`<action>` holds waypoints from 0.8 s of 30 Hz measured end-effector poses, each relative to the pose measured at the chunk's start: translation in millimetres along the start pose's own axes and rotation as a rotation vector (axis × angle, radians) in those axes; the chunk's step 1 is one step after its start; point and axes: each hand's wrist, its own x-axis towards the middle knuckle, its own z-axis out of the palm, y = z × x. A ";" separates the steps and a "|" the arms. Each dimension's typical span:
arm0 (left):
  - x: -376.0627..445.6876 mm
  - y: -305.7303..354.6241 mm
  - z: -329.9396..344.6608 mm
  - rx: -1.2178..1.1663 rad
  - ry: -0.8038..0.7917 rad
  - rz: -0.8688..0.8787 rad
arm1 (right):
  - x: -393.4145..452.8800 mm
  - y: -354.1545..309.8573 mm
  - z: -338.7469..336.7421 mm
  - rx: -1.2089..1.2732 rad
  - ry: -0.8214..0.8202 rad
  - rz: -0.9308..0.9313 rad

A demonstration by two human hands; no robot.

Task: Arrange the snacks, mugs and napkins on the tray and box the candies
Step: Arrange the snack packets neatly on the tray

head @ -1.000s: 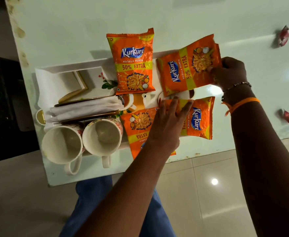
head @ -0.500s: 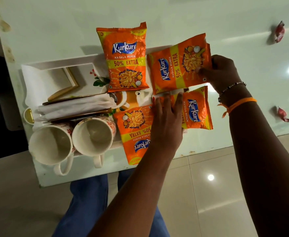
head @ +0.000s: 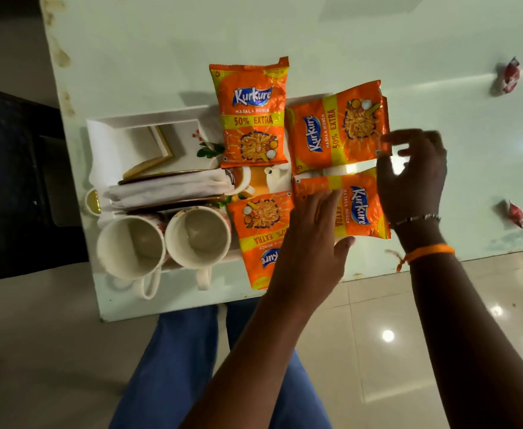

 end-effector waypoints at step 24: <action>-129.5 -180.5 -132.8 -0.901 0.539 -0.725 | -119.0 20.7 42.5 0.834 0.001 0.959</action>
